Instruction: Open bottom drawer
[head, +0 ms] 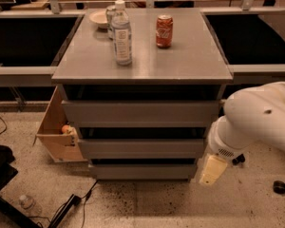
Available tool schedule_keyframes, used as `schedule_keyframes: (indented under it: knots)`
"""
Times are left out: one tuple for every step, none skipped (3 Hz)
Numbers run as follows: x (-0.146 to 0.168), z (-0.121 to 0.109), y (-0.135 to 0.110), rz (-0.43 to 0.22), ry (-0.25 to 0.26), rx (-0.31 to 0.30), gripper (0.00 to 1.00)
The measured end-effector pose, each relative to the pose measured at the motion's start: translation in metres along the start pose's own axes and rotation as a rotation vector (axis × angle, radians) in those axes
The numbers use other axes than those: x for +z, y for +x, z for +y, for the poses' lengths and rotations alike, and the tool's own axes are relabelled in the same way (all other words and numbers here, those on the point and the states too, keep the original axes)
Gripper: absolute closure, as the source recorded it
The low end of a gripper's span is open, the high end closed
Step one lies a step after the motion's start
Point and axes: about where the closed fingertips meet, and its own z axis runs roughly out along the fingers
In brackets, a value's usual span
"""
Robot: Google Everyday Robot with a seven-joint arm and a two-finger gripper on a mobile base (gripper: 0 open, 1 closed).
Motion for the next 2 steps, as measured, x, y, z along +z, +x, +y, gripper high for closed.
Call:
schedule_keyframes:
  knots:
    - [0.0597, -0.0138, 0.0014, 0.066, 0.026, -0.01, 0.0]
    - [0.0599, -0.0137, 0.0014, 0.066, 0.026, -0.01, 0.0]
